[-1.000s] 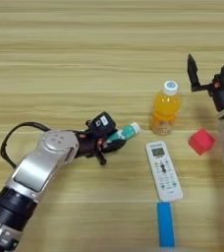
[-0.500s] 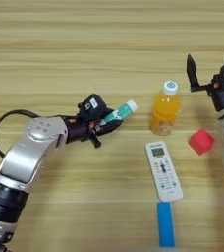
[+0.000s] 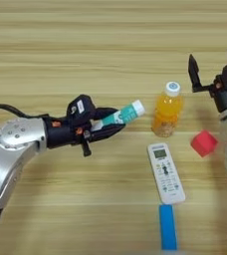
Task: Move the objects on the table
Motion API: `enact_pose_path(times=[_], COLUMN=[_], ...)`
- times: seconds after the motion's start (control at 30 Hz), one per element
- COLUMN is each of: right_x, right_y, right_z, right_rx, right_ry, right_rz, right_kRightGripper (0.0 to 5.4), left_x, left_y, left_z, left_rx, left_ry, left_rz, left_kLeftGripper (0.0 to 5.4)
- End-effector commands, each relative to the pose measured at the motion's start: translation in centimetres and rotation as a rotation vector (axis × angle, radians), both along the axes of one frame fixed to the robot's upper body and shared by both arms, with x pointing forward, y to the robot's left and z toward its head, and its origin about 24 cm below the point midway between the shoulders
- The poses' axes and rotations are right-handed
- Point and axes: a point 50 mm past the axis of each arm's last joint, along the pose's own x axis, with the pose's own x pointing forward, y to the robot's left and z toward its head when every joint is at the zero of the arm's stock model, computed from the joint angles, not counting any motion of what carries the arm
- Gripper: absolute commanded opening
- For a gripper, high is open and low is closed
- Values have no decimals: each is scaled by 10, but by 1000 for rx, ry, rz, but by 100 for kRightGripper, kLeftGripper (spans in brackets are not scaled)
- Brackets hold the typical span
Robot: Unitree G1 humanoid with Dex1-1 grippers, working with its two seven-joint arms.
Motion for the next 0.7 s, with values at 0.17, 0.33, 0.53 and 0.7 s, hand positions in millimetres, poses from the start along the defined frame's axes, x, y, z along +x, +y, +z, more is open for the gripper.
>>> enact_pose_path(times=[0.17,0.33,0.53,0.7], right_x=[-6,-9,-26,-49], right_y=[-7,-16,-6,7], right_z=[12,39,82,98], right_rx=[0,21,1,-95], right_ry=[-55,-131,-225,-239], right_rz=[-4,20,240,455], right_kRightGripper=[540,540,540,540], left_x=[-15,-17,-20,-22], left_y=[4,4,2,-1], left_z=[8,10,10,8], left_rx=[44,53,73,81], left_ry=[-71,-84,-86,-83], left_rz=[-73,-79,-103,-118], left_kLeftGripper=[162,162,162,162])
